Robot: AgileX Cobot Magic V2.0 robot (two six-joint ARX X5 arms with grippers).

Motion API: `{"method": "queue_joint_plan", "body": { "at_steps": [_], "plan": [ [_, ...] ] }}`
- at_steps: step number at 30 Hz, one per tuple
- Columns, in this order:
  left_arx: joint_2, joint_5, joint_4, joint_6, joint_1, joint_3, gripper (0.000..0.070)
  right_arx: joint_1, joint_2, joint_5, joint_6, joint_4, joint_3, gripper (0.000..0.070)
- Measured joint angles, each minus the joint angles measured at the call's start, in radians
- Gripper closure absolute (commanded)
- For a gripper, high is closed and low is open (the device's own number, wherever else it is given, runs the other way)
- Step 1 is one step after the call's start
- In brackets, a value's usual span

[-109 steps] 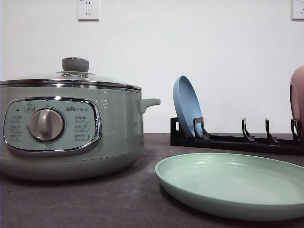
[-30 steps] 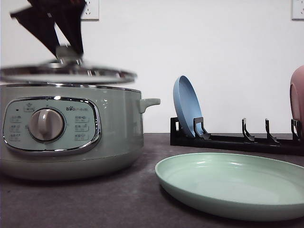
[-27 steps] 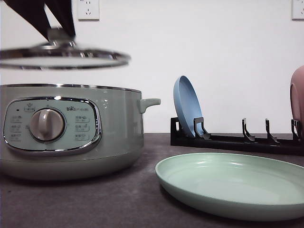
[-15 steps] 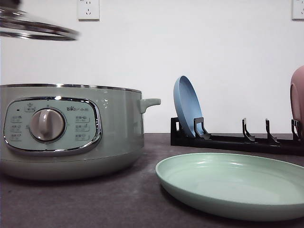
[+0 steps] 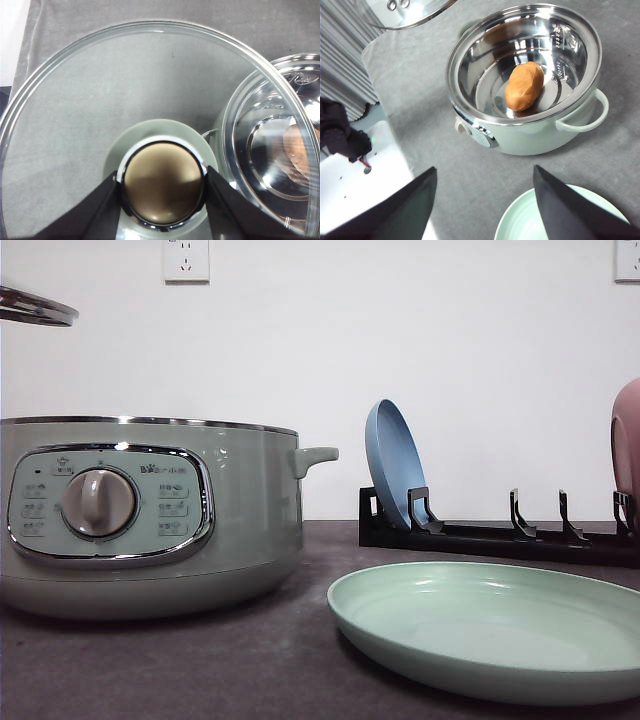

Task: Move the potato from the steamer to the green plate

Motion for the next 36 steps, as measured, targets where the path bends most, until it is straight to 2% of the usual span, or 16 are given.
{"method": "queue_joint_plan", "body": {
  "at_steps": [2, 8, 17, 20, 26, 36],
  "plan": [
    [0.000, 0.000, 0.000, 0.000, 0.007, 0.000, 0.0698, 0.014, 0.021, 0.017, 0.016, 0.020, 0.000, 0.0276],
    [0.000, 0.000, 0.000, 0.000, 0.023, 0.000, 0.0698, 0.061, 0.157, 0.040, 0.048, 0.052, 0.052, 0.0273],
    [0.000, 0.000, 0.000, 0.000, 0.041, 0.000, 0.0698, 0.120, 0.489, 0.107, 0.051, 0.051, 0.377, 0.0267],
    [0.000, 0.000, 0.000, 0.000, 0.041, 0.000, 0.0698, 0.135, 0.605, 0.130, 0.051, 0.051, 0.479, 0.0222],
    [0.000, 0.000, 0.000, 0.000, 0.042, 0.000, 0.0698, 0.166, 0.790, 0.183, 0.051, 0.054, 0.619, 0.0217],
    [0.000, 0.000, 0.000, -0.004, 0.042, 0.000, 0.0698, 0.208, 0.921, 0.305, 0.051, 0.117, 0.650, 0.0215]
  ]
}}
